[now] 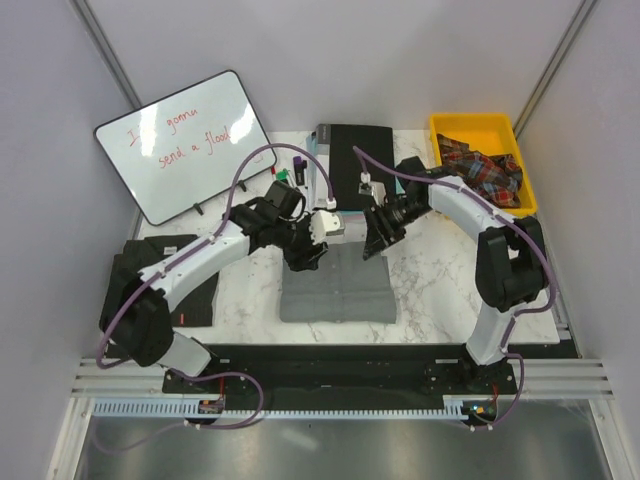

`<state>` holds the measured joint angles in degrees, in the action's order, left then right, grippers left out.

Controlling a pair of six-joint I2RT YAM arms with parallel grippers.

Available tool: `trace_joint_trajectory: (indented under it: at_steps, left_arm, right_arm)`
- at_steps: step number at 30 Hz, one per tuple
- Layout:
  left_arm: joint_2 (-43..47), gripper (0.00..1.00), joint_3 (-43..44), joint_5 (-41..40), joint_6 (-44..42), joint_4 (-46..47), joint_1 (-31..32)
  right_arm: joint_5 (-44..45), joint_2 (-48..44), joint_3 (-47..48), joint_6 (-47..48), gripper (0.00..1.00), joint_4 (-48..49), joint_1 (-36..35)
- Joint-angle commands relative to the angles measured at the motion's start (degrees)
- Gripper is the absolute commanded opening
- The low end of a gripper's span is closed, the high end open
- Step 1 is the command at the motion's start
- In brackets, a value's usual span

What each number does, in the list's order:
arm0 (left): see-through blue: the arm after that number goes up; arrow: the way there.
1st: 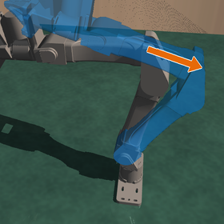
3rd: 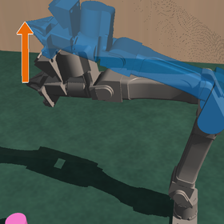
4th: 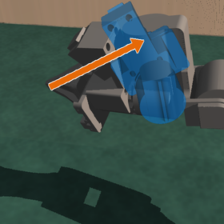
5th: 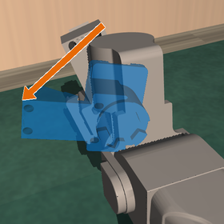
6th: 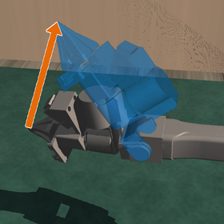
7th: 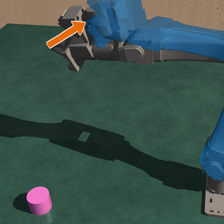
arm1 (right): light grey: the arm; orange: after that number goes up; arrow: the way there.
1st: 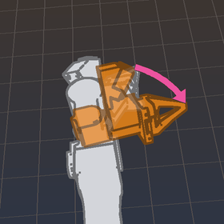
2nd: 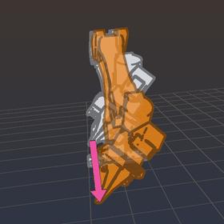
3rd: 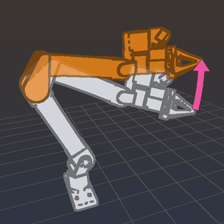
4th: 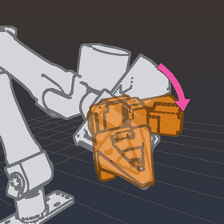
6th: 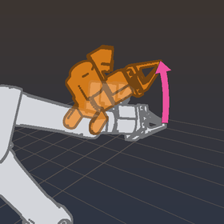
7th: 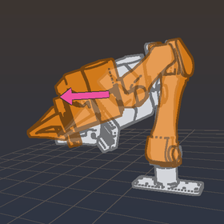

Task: Fold and stack the long sleeve shirts
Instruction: Fold the shirt

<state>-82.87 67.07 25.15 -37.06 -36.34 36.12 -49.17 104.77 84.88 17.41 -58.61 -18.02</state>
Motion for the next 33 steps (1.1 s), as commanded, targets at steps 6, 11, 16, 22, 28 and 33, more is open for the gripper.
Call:
trace_joint_trajectory:
  at_steps: [6,11,16,22,28,33]
  left_arm:
    - [-14.4,0.57,-1.6,-0.7,23.6,-2.1,-0.5]
    - [-22.3,0.57,3.1,-4.2,26.5,2.1,-1.7]
    - [-27.3,0.57,12.4,-3.3,22.9,2.1,-6.4]
    - [-14.3,0.64,12.5,9.6,22.5,0.4,-7.0]
    - [-5.5,0.69,4.8,24.1,39.3,3.0,-7.0]
    - [-5.5,0.69,-6.2,28.7,53.0,13.9,-7.0]
  right_arm:
    - [9.5,7.2,-6.8,-4.4,0.56,13.3,0.2]
    - [14.4,15.6,1.3,-4.5,0.56,15.6,0.8]
    - [12.9,14.9,8.8,-4.1,0.57,14.1,1.0]
    - [1.3,3.2,8.2,-6.7,0.61,10.9,0.5]
    - [-7.9,-4.6,-5.5,-17.2,0.61,16.7,-1.8]
    - [-9.2,-2.2,-11.9,-21.5,0.61,21.4,-3.9]
